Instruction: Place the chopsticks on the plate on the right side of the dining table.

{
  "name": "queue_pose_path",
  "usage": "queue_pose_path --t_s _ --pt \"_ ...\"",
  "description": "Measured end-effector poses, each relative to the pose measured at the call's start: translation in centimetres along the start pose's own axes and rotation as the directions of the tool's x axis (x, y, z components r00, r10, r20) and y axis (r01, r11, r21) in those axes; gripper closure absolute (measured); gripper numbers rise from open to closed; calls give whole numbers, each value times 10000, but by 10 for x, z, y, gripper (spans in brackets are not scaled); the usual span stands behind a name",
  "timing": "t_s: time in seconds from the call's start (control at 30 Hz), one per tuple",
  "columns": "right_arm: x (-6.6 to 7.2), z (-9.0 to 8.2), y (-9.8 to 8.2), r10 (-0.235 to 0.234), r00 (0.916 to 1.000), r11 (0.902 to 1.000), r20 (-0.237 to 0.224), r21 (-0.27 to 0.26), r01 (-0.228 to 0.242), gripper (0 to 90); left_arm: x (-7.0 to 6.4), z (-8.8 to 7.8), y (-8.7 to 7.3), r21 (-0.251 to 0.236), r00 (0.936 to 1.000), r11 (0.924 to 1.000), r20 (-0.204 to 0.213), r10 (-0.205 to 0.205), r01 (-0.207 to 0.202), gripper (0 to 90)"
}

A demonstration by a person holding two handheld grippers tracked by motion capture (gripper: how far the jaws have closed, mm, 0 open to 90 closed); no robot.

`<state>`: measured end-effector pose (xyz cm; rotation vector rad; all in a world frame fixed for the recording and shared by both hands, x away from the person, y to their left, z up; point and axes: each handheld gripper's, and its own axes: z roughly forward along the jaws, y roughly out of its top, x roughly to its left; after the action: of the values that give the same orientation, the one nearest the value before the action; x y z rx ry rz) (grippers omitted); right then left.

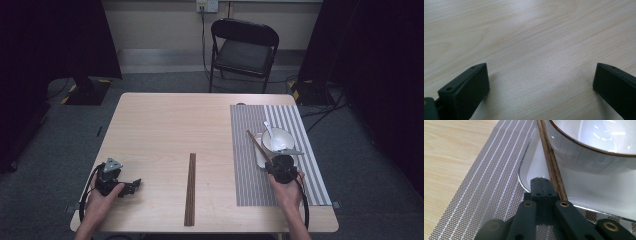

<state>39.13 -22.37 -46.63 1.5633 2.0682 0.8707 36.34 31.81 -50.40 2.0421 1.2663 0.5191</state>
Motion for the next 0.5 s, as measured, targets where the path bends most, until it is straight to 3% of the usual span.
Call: queue_pose_path --t_s 0.17,0.5 --pt "-3 -1 -1 148 9999 9999 19 9 -148 851 0 0 0 19 10000 10000 -6 36 -36 0" --pt "-9 -4 -3 259 9996 9996 106 69 -259 855 0 0 0 13 10000 10000 -3 21 -21 0"
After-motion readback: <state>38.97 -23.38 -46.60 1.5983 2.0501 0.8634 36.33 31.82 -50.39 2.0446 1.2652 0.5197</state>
